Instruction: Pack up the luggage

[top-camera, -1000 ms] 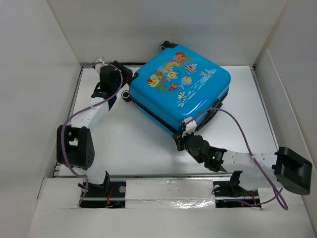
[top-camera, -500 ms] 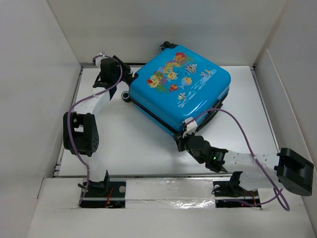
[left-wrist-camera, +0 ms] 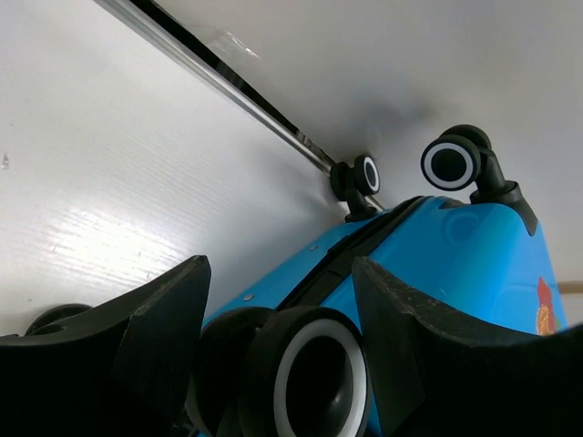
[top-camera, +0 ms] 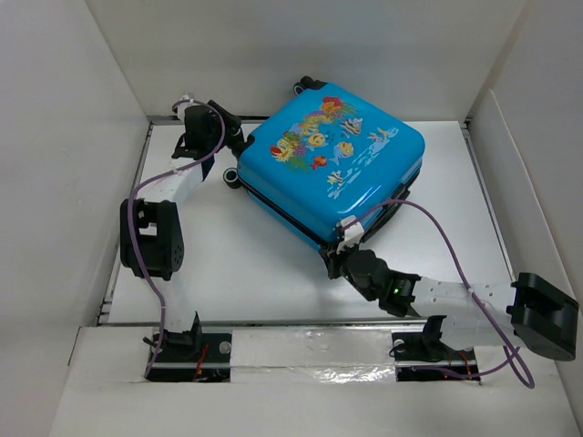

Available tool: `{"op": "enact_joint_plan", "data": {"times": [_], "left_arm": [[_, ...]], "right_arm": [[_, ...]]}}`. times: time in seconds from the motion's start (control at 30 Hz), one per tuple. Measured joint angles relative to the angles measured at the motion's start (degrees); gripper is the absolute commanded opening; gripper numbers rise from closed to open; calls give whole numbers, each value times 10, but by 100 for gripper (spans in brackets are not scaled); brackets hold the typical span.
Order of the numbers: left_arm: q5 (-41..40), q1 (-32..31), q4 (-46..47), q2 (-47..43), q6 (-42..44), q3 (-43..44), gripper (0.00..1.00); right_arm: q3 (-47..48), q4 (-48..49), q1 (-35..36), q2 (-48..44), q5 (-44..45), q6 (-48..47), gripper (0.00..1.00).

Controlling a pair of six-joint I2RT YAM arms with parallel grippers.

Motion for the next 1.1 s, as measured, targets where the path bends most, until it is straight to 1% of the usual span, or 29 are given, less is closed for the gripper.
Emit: {"op": "enact_joint_plan", "data": {"times": [0.07,0.13,0.17,0.2,0.27,0.3,0.4,0.47,0.53,0.67,0.73,0.87,0.97,1.1], "left_arm": [[9,3,11,5,-3,0,59],[16,4,19,13,-3,4,45],[16,5,24,16,0,5,35],[17,5,31,16,0,4,18],[20,3,40,16,1,2,4],[20,3,44,16,-1,-1,0],[23,1,74,11,-3,-25,0],[17,-2,116,-6,-10,-63,0],[8,-4,189,-38,-29,-137,0],[-19,-11,288,-96,-54,-248,0],[-49,-23,340,-130,-62,-313,0],[-108,-63,401,-188,-71,-402,0],[-136,-99,422,-217,-75,-438,0],[-167,-163,416,-262,-75,-477,0]], "right_arm": [[0,0,0,0,0,0,0],[0,0,0,0,0,0,0],[0,0,0,0,0,0,0],[-1,-1,0,-2,0,0,0],[-3,-6,0,-9,0,0,0],[-4,-9,0,-14,0,0,0],[-5,-25,0,-28,-1,0,0],[-10,-38,1,-42,-2,-1,0],[-14,-59,4,-59,-3,-5,0],[-20,-113,11,-97,-4,-13,0],[-21,-141,11,-119,-7,-18,0],[-21,-171,9,-137,-10,-30,0],[-11,-163,6,-108,-21,-41,0],[50,-143,3,-9,-43,-64,0]]}}
